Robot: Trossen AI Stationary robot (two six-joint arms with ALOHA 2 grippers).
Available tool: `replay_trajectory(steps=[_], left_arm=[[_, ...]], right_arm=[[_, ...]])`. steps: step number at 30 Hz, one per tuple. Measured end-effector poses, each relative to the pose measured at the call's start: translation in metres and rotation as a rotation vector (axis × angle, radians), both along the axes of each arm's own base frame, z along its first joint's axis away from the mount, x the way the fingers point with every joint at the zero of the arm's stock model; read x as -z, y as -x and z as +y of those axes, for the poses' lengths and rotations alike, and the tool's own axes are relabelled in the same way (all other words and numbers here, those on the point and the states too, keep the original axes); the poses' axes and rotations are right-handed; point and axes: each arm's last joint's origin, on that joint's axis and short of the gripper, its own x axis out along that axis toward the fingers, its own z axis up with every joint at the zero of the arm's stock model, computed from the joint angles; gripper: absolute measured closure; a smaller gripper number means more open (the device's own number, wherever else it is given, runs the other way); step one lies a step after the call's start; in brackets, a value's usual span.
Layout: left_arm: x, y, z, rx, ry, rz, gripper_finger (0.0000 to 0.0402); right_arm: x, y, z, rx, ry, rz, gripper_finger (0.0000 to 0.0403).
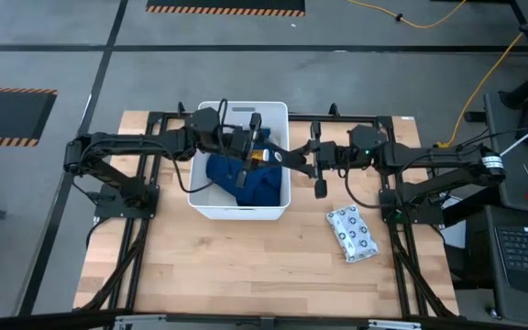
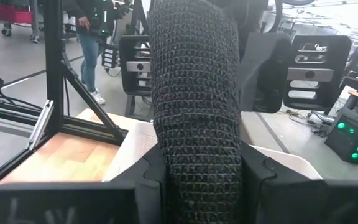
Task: Pick & place medical supplies in basket/bin
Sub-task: Put the black bandage into the white bin
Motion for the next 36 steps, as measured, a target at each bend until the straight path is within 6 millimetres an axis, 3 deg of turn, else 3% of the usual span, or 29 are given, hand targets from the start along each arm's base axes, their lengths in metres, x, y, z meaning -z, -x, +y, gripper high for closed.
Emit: replay_trajectory(steps=[6,12,23,31,36], left_arm=[[0.000,0.000,-0.001,0.002,-0.012,-0.006,0.0291],[0.000,0.000,-0.002,0.006,-0.012,-0.006,0.0368],[-0.006,0.007,0.005,-0.018,-0.011,-0.011,0.0372],[-0.022,0.037,0.008,-0.086,-0.002,0.031,0.0374],[-0.023,0.064,0.005,-0.201,0.019,0.171,0.0374]], right_arm=[[0.000,0.000,-0.002,0.019,0.001,-0.001,0.0297],[0.000,0.000,-0.001,0.010,0.022,-0.002,0.0296],[-0.006,0.006,-0.003,0.040,0.051,-0.029,0.0232],[-0.015,0.017,-0.004,0.100,0.058,-0.060,0.0170],[-0.013,0.026,-0.006,0.185,0.054,0.016,0.0166]])
